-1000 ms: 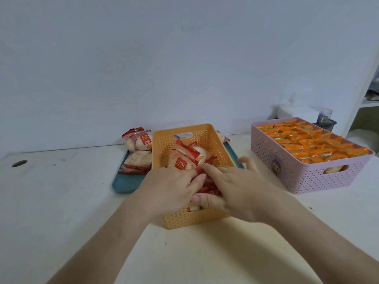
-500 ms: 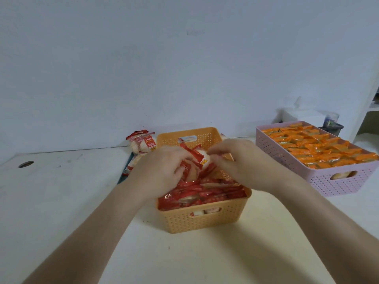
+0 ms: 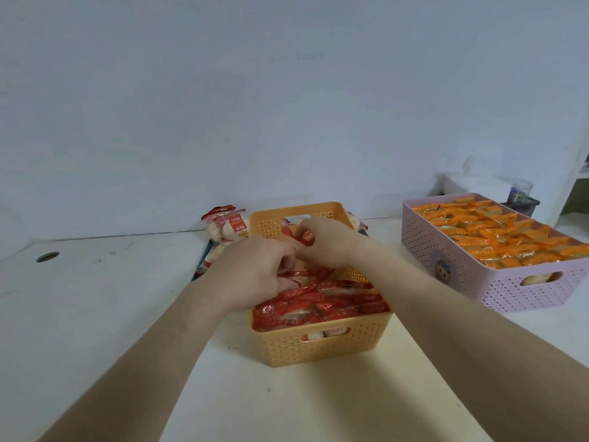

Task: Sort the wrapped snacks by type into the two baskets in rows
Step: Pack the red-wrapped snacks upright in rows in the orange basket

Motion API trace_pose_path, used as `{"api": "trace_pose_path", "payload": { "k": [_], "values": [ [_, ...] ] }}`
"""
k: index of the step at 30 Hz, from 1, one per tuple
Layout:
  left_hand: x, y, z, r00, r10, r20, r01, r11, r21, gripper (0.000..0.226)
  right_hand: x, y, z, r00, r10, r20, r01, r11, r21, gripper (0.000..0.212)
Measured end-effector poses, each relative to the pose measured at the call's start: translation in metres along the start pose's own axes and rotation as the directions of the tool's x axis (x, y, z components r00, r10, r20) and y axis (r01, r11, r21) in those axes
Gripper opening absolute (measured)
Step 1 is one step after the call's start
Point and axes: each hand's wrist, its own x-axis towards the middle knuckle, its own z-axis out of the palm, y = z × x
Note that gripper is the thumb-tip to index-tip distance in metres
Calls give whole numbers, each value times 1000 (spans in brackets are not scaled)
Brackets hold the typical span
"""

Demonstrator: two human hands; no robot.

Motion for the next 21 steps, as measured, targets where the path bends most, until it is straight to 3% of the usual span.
{"api": "trace_pose_path", "payload": {
  "k": [3,6,9,14,17,19,21],
  "values": [
    [-1,-3,1,999,-26,39,26,1000,13,38,7,1,11,996,23,-85,-27,999,-43,34],
    [0,-5,-1,994,-21,103,16,999,42,49,3,1,6,980,50,-191,-45,998,34,32],
    [3,-5,-2,991,-13,132,4,998,63,47,-10,1,-21,962,-36,-270,46,998,30,18],
    [9,-2,1,998,13,62,-23,986,166,38,-40,4,-45,995,-94,-45,72,933,-354,20],
    [9,0,4,1000,26,4,-26,971,239,27,-49,4,-35,997,-77,10,73,895,-441,26],
    [8,0,4,999,39,-32,-31,971,238,30,-51,1,-25,994,-108,19,100,826,-554,24],
    [7,-3,2,999,39,1,-39,990,133,41,-52,-2,-23,991,-98,96,137,779,-612,25]
  ]
}}
